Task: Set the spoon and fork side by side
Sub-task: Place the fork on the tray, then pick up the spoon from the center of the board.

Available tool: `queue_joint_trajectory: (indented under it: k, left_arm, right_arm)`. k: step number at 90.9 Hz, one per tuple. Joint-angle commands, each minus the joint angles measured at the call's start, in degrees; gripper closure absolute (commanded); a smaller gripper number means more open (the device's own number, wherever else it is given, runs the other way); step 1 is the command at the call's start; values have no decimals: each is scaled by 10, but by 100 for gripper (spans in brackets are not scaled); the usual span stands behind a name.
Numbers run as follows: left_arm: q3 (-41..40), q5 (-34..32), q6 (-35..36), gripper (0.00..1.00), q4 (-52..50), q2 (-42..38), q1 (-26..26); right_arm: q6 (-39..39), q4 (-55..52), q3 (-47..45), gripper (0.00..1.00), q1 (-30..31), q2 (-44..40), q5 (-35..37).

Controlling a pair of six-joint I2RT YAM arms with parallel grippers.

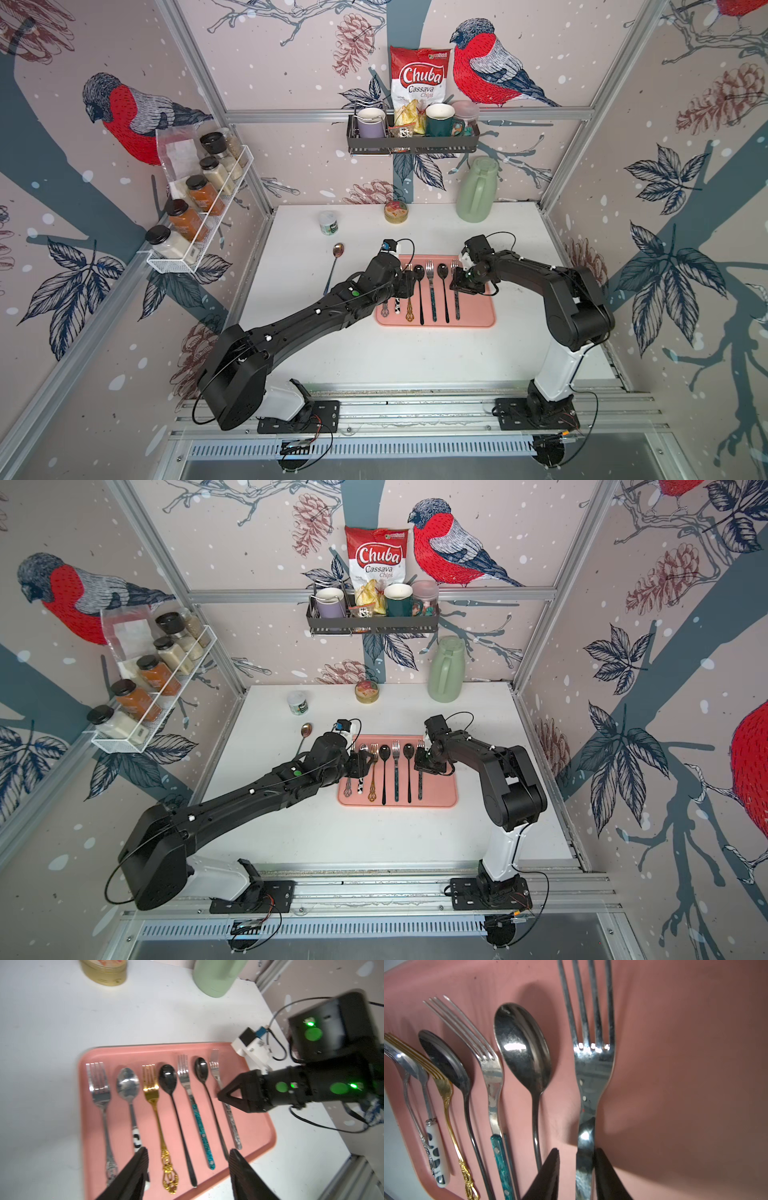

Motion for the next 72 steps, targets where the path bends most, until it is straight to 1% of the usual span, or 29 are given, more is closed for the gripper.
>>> queue_joint_trajectory:
  k: [1, 15, 30, 42, 51, 65, 72]
  left_arm:
    - [-1, -46, 35, 36, -64, -12, 49]
    - [5, -88, 55, 35, -121, -6, 141]
    - [25, -113, 67, 33, -157, 46, 218]
    - [53, -113, 80, 32, -179, 114, 261]
    - [74, -93, 92, 36, -185, 162, 290]
    - [115, -93, 112, 42, -199, 229, 313]
    - [156, -98, 120, 44, -213, 259, 318]
  right_arm:
    - [-8, -52, -2, 68, -1, 3, 35]
    - [-8, -66, 2, 68, 0, -25, 43]
    - [-4, -87, 4, 66, -1, -71, 57]
    - [0, -91, -7, 65, 0, -124, 58]
    - [3, -88, -24, 64, 0, -167, 56]
    - [8, -89, -47, 62, -1, -216, 54]
    - [10, -90, -56, 62, -1, -232, 52]
